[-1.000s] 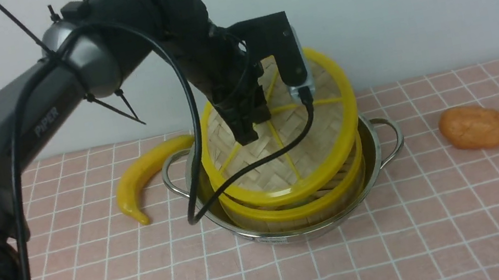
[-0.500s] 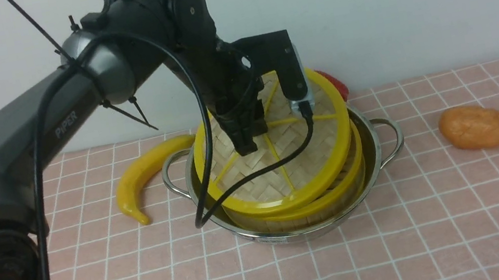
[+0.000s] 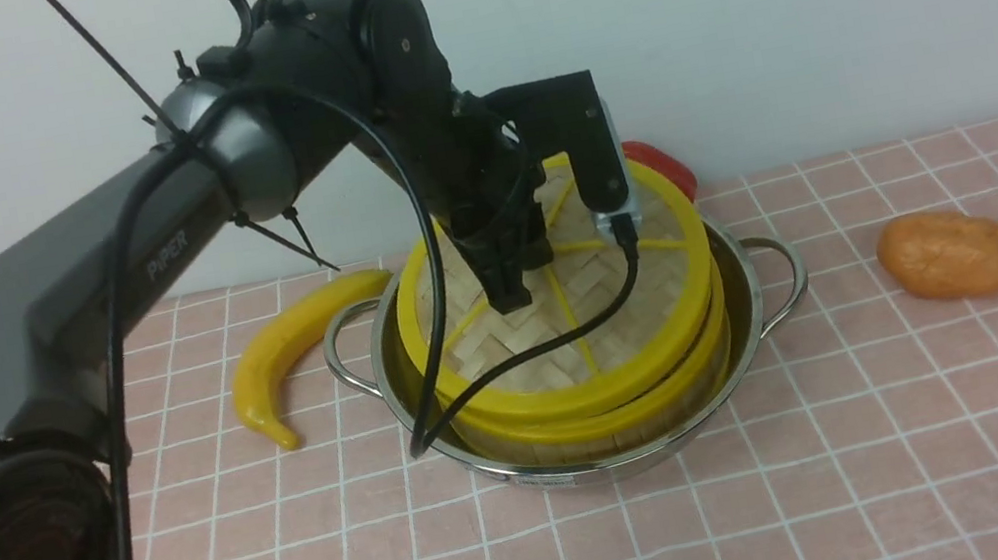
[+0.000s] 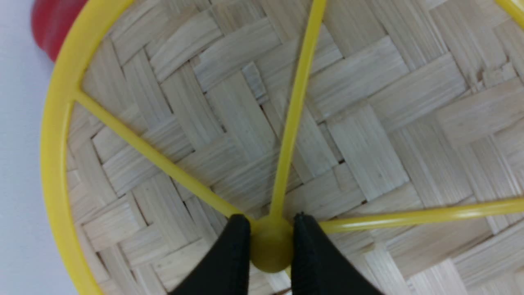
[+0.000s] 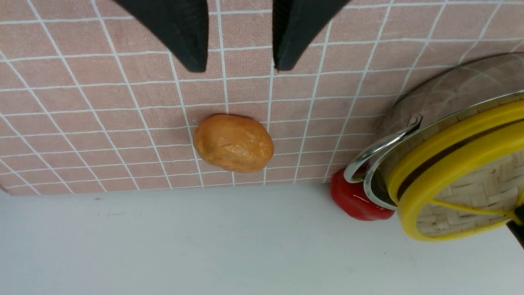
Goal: Place the steamer in the pot on the pink tablecloth, and put the lid on the steamer.
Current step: 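Place the yellow bamboo steamer lid onto the steamer in the pot with the left gripper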
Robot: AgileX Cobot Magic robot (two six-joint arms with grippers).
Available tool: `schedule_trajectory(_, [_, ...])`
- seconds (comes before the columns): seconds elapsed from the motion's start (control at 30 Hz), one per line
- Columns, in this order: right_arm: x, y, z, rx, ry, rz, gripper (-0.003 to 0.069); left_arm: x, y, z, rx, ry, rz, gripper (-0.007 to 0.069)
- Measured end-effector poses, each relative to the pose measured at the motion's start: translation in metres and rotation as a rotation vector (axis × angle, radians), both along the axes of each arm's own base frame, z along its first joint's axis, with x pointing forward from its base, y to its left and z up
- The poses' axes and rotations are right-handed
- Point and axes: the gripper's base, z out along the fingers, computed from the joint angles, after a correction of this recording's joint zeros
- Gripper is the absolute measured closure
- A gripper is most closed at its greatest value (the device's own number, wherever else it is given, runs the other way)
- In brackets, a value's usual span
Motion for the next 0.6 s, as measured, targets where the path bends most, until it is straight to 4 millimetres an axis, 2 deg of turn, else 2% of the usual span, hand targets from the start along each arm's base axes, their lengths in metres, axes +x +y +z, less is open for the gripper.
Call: schedule_trajectory(0.6, [0.0,0.0,0.0,0.0,0.0,0.0,0.0416,0.0002,-0.0029,-0.0097,0.01,0.022,-0.049,0.0508])
